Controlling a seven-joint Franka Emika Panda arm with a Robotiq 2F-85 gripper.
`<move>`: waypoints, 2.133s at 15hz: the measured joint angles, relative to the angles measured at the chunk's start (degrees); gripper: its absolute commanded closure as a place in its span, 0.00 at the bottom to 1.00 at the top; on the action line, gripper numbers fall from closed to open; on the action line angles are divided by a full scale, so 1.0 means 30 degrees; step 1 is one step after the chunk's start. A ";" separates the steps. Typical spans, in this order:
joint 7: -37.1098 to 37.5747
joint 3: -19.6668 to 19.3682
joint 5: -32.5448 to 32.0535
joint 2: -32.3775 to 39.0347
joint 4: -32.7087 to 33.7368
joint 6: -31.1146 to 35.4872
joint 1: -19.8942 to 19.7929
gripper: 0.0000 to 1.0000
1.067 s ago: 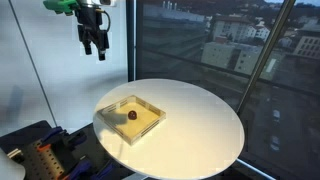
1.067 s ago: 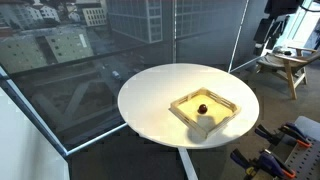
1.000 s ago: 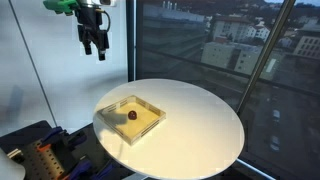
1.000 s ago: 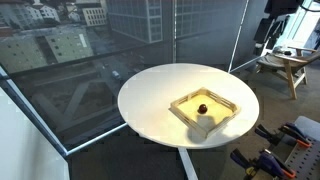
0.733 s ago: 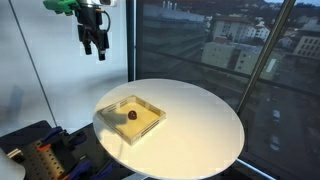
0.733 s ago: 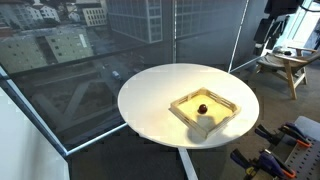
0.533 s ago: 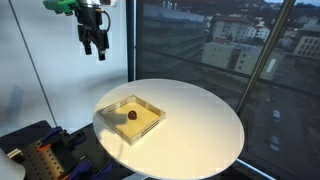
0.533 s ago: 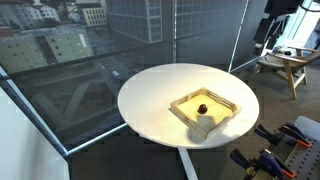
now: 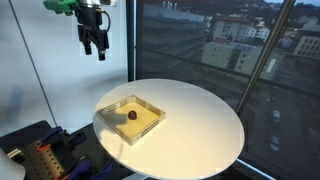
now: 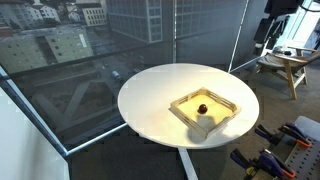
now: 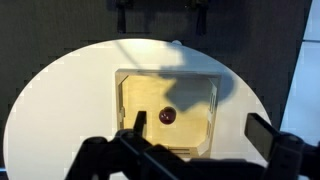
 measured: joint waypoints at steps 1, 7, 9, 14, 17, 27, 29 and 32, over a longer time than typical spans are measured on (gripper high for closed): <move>0.0000 0.0000 0.0000 0.0000 0.0000 0.0000 0.0000 0.00; 0.0000 0.0000 0.0000 0.0000 0.0000 0.0000 0.0000 0.00; 0.0000 0.0000 0.0000 0.0000 0.0000 0.0000 0.0000 0.00; 0.0000 0.0000 0.0001 0.0021 0.0001 0.0159 0.0026 0.00; -0.0020 0.0000 0.0059 0.0137 0.0007 0.0762 0.0062 0.00; -0.0908 -0.0076 0.0789 0.1442 0.0532 0.2479 0.0364 0.00; -0.1084 -0.0111 0.0806 0.1960 0.0867 0.2612 0.0371 0.00; -0.1359 -0.0165 0.0810 0.2899 0.1550 0.2819 0.0371 0.00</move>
